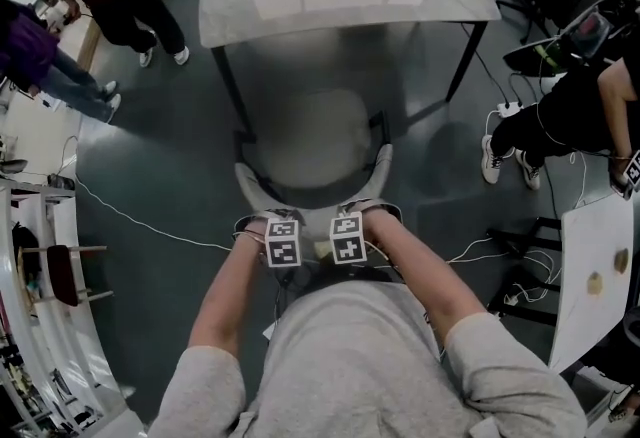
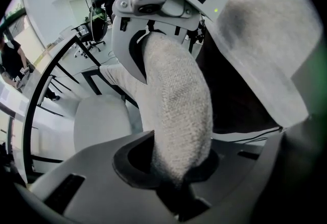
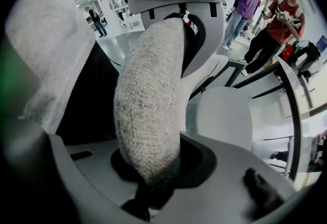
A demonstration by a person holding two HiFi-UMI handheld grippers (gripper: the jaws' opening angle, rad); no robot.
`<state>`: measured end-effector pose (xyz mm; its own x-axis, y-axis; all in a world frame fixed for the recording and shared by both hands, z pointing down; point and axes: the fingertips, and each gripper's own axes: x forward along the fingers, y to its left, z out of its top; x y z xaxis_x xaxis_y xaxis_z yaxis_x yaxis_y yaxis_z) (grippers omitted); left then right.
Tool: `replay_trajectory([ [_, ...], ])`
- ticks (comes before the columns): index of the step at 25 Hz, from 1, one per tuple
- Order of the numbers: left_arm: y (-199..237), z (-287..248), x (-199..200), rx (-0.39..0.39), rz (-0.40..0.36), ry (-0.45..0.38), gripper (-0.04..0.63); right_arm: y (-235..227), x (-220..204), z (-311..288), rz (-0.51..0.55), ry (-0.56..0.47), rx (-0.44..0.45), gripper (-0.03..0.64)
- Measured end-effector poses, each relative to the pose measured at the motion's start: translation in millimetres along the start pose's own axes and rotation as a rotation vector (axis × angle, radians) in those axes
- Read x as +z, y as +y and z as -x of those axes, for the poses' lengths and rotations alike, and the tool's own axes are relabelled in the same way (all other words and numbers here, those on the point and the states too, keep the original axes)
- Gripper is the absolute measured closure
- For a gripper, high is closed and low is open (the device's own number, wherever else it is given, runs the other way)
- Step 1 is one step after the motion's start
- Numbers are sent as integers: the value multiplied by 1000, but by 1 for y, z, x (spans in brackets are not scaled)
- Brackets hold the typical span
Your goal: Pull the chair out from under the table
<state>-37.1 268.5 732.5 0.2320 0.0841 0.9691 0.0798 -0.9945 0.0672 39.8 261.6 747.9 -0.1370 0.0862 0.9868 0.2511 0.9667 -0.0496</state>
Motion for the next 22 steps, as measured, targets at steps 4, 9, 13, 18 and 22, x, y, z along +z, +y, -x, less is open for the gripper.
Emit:
replay_trajectory([
  [4,-9,-3,3,26,4,2,504,10,0,-2,0,-5,-23,527],
  [9,-15,6,-7,22,43,-12,415,5,3,12,-72,-64,-92,477],
  [13,-17,22,-22,32,144,-46,375,9,-9,34,-114,-113,-128,459],
  [18,-4,57,-43,169,463,-178,376,8,-29,79,-279,-268,-248,460],
  [22,-12,85,-42,354,641,-210,462,5,-43,140,-499,-495,-416,505],
])
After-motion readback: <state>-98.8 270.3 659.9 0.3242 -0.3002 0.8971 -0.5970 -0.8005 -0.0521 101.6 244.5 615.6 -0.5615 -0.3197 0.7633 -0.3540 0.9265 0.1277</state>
